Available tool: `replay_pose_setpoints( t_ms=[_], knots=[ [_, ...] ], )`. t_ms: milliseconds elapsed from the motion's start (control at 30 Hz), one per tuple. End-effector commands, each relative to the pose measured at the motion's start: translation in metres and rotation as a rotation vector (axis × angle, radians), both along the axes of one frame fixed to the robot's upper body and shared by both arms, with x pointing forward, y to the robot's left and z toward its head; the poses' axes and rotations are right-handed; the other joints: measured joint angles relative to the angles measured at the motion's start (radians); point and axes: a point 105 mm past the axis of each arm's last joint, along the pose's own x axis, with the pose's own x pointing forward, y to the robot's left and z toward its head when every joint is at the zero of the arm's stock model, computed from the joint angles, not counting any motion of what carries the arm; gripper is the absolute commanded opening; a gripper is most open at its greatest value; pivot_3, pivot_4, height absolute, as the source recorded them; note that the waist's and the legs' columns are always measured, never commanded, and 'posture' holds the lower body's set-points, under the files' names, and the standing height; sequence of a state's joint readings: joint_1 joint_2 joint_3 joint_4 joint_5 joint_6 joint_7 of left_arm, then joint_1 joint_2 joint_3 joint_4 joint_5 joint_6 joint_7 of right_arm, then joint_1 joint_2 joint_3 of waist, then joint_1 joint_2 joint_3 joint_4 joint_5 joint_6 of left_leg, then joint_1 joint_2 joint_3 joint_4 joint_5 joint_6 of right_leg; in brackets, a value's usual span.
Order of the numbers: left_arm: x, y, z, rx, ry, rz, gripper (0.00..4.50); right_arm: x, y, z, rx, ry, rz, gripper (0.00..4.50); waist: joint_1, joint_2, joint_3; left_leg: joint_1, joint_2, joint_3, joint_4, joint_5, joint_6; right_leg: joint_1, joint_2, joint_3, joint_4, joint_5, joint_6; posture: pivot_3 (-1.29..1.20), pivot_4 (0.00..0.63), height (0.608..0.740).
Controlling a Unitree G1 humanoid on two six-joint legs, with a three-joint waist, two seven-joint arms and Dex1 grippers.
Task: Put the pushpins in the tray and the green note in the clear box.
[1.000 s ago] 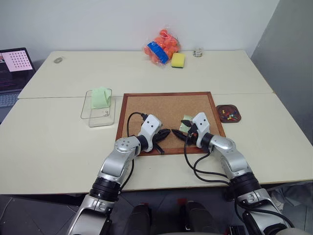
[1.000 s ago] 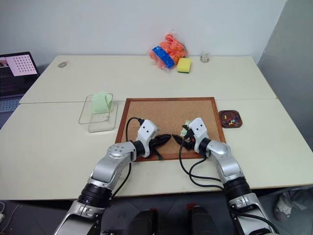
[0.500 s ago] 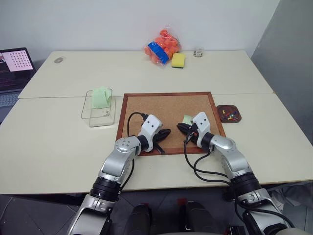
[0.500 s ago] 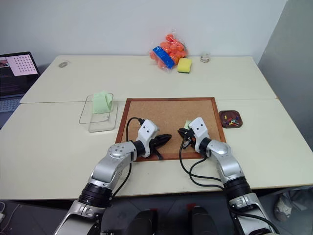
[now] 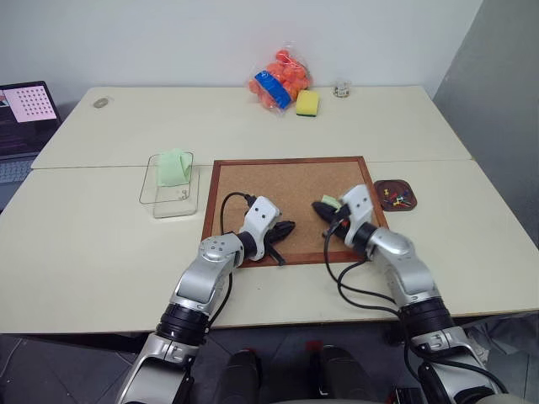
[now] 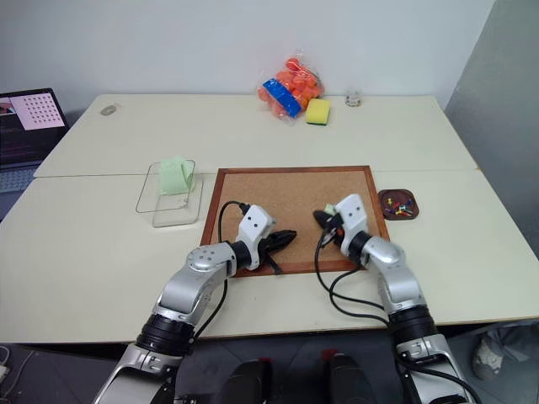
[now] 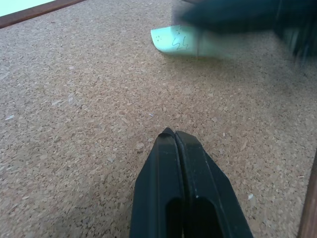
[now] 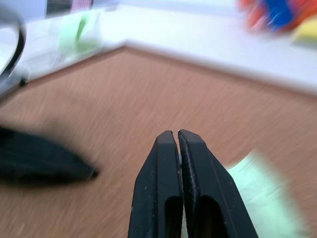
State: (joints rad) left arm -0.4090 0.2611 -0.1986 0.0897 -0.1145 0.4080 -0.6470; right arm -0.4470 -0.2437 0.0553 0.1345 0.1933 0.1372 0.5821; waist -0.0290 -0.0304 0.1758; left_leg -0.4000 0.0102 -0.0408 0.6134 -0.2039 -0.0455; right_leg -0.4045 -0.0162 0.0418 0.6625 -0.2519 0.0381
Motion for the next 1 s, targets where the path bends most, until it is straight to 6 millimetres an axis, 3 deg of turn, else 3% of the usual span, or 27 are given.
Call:
replay_pose_setpoints(
  t_ms=[33,200,300,433,600,800,1000],
  knots=[
    [-0.003,-0.004,-0.007,0.003,0.028,-0.011,0.0,-0.009,0.003,0.029,0.023,-0.079,0.037,0.05,-0.001,0.0,0.0,0.0,0.0,0.0,0.0,0.0,0.0,0.0,0.0,0.0,0.0,0.0,0.0,0.0,0.15,0.74],
    [0.002,-0.009,0.007,-0.078,0.008,-0.005,0.0,-0.006,-0.002,0.037,0.06,-0.041,0.012,0.05,0.002,0.0,0.0,0.0,0.0,0.0,0.0,0.0,0.0,0.0,0.0,0.0,0.0,0.0,0.0,0.0,0.15,0.74],
    [-0.001,-0.018,0.022,-0.169,-0.01,-0.041,0.38,-0.003,-0.005,0.042,0.112,-0.003,-0.005,0.0,0.002,0.0,0.0,0.0,0.0,0.0,0.0,0.0,0.0,0.0,0.0,0.0,0.0,0.0,0.0,0.0,0.15,0.74],
    [0.008,-0.022,0.066,-0.586,0.114,0.001,1.08,-0.019,0.007,0.042,0.073,0.001,0.097,0.0,0.002,0.0,0.001,-0.001,0.001,0.0,0.0,0.0,0.0,-0.001,-0.001,0.0,0.0,0.0,-0.001,0.0,0.15,0.74],
    [0.01,-0.014,0.065,-0.646,0.24,-0.017,2.06,-0.039,0.009,0.033,-0.007,0.026,0.202,0.0,-0.005,-0.001,0.001,-0.001,0.0,-0.001,0.0,0.0,0.0,-0.001,0.001,-0.001,0.0,-0.001,0.002,0.0,0.15,0.74],
    [0.01,-0.008,0.079,-0.763,0.364,-0.082,3.16,-0.054,0.002,0.035,-0.099,-0.008,0.297,0.0,-0.003,-0.001,0.001,-0.001,0.0,-0.001,0.0,0.0,0.0,-0.001,0.002,0.0,0.0,-0.001,0.002,0.0,0.15,0.74],
    [-0.003,-0.014,0.069,-0.909,0.728,-0.169,4.41,-0.073,0.008,0.034,-0.309,-0.156,0.452,0.0,-0.004,-0.001,0.001,-0.001,0.0,-0.001,0.0,0.0,0.0,0.0,0.002,-0.001,-0.001,-0.001,0.002,0.0,0.15,0.74]
  ],
)
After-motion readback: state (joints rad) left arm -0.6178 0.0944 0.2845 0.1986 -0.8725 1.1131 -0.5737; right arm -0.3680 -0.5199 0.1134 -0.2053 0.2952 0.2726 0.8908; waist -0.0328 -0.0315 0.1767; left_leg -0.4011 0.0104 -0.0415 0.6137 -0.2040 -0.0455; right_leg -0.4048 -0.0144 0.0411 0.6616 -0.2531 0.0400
